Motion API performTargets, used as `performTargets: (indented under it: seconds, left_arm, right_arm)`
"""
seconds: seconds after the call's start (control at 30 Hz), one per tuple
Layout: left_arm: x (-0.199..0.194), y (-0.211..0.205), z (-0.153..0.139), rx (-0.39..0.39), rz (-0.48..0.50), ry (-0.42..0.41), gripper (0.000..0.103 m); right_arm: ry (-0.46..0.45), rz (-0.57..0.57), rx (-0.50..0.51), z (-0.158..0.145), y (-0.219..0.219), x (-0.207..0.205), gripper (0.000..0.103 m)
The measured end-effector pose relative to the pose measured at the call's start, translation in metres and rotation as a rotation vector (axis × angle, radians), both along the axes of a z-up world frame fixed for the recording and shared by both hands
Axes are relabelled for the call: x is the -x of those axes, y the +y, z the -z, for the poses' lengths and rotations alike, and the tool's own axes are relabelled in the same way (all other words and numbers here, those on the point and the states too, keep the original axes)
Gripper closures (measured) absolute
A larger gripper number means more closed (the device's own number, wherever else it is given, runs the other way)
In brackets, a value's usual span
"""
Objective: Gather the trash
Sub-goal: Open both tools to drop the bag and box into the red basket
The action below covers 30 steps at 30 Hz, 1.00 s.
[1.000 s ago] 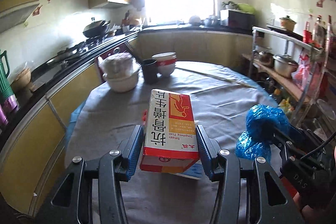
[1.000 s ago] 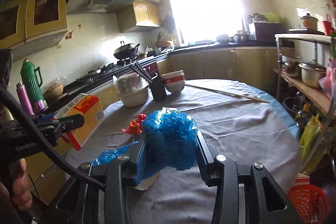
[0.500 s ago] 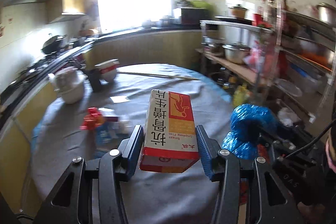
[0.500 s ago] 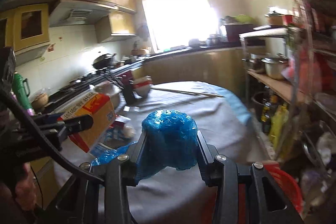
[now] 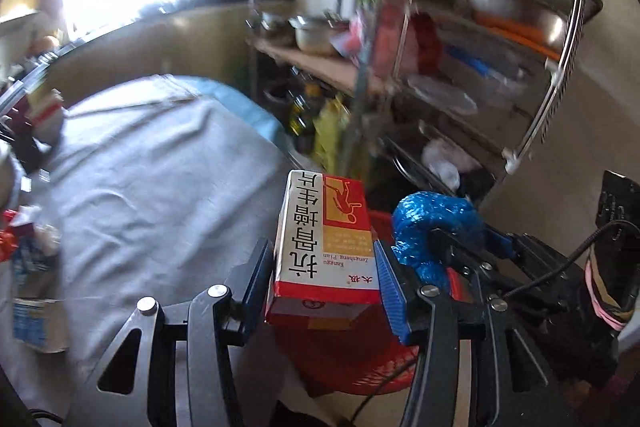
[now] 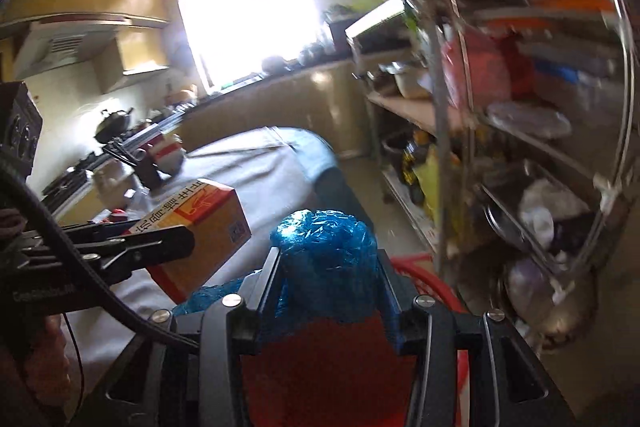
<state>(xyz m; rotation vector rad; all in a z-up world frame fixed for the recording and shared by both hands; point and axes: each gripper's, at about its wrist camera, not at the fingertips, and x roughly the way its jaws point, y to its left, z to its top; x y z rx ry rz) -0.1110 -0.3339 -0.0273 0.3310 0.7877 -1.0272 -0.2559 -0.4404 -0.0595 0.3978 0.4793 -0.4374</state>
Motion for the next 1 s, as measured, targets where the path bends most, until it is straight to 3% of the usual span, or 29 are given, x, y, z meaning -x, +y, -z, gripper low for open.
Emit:
performTargets:
  seconds: [0.1,0.27,0.43,0.53,0.8,0.87,1.0]
  left_arm:
    - [-0.003,-0.012,0.015,-0.015,0.035,0.056,0.049]
    - [-0.008,-0.024,0.031,-0.049,0.052,0.066,0.045]
    - [-0.016,-0.002,0.027,-0.042,0.020,0.046,0.045]
    - [-0.022,0.019,0.018,-0.041,-0.026,-0.007,0.045]
    - [-0.046,0.124,-0.019,-0.041,-0.299,-0.229,0.035]
    - [-0.056,0.150,-0.024,-0.046,-0.370,-0.248,0.029]
    - [-0.088,0.215,-0.031,-0.038,-0.559,-0.229,0.029]
  right_arm:
    - [0.037,0.016,-0.063,0.022,-0.018,0.000,0.049]
    - [0.055,0.047,-0.118,0.037,-0.033,-0.002,0.042]
    - [0.041,0.054,-0.109,0.033,-0.036,-0.005,0.042]
    - [0.024,0.044,-0.092,0.026,-0.027,-0.010,0.042]
    - [0.007,-0.081,-0.071,0.002,0.018,-0.044,0.042]
    - [-0.002,-0.132,-0.067,-0.006,0.033,-0.058,0.042]
    - [-0.004,-0.243,-0.051,-0.022,0.069,-0.097,0.042]
